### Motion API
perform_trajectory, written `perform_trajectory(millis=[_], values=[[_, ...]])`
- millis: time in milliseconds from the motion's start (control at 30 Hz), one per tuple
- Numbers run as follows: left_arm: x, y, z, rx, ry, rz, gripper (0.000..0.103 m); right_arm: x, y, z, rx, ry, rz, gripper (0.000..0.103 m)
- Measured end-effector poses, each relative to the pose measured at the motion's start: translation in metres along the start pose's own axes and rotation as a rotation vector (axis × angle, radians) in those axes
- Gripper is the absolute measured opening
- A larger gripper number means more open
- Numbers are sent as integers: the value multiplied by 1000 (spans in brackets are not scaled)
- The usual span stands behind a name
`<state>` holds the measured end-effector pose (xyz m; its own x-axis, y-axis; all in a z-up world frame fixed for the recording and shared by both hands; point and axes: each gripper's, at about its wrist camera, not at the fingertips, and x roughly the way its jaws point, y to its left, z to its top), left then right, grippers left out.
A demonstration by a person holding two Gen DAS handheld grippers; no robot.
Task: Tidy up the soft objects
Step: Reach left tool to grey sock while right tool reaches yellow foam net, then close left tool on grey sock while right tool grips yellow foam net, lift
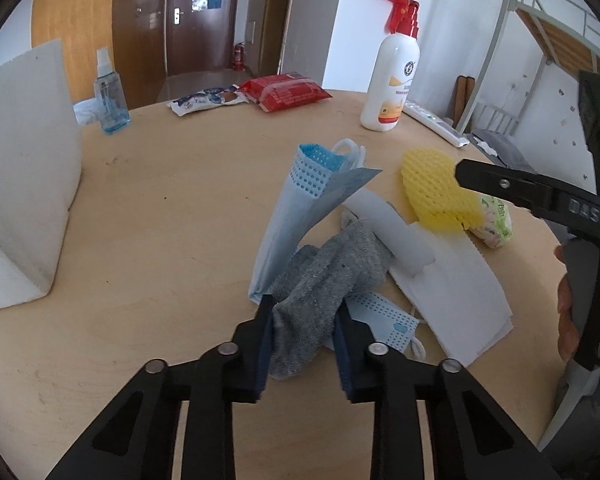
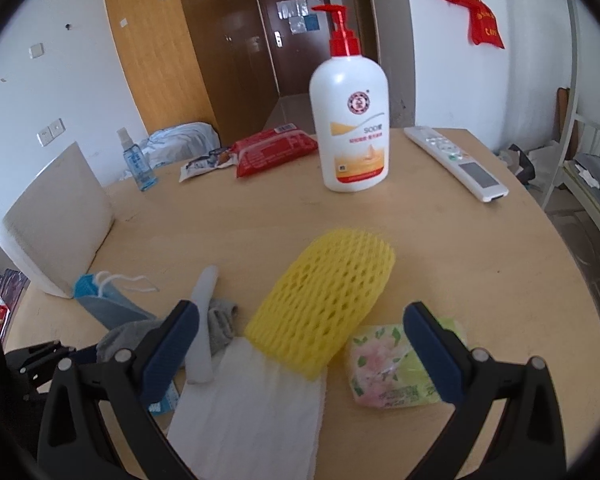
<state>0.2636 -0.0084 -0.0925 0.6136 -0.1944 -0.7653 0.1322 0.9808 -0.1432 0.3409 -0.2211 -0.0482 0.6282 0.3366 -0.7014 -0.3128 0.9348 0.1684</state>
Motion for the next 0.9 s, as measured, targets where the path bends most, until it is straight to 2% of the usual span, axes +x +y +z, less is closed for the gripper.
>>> perform_trajectory(millis=[100, 333, 400, 433, 500, 567, 633, 700, 900], values=[[-5, -2, -1, 7, -19, -5, 22, 6, 2, 5, -14, 23, -35, 103], [-13, -4, -2, 18, -53, -37, 19, 18, 5, 12, -28, 51, -44, 102], [-15, -4, -2, 18, -59, -49, 19, 24, 5, 11, -30, 74, -64, 91], [-16, -4, -3, 20, -63, -52, 19, 26, 5, 11, -33, 81, -73, 82], [-18, -5, -3, 26, -74, -57, 19, 30, 4, 9, -27, 100, -55, 70], [-20, -5, -3, 30, -83, -62, 19, 33, 2, 8, -20, 117, -40, 42], [-22, -5, -3, 30, -96, -68, 19, 35, 0, 7, -11, 125, -34, 27], [-24, -5, -4, 32, -109, -71, 19, 35, -4, 6, 16, 121, 1, 18], [-29, -4, -5, 33, -127, -80, 19, 20, -2, 6, 27, 66, 27, 14]])
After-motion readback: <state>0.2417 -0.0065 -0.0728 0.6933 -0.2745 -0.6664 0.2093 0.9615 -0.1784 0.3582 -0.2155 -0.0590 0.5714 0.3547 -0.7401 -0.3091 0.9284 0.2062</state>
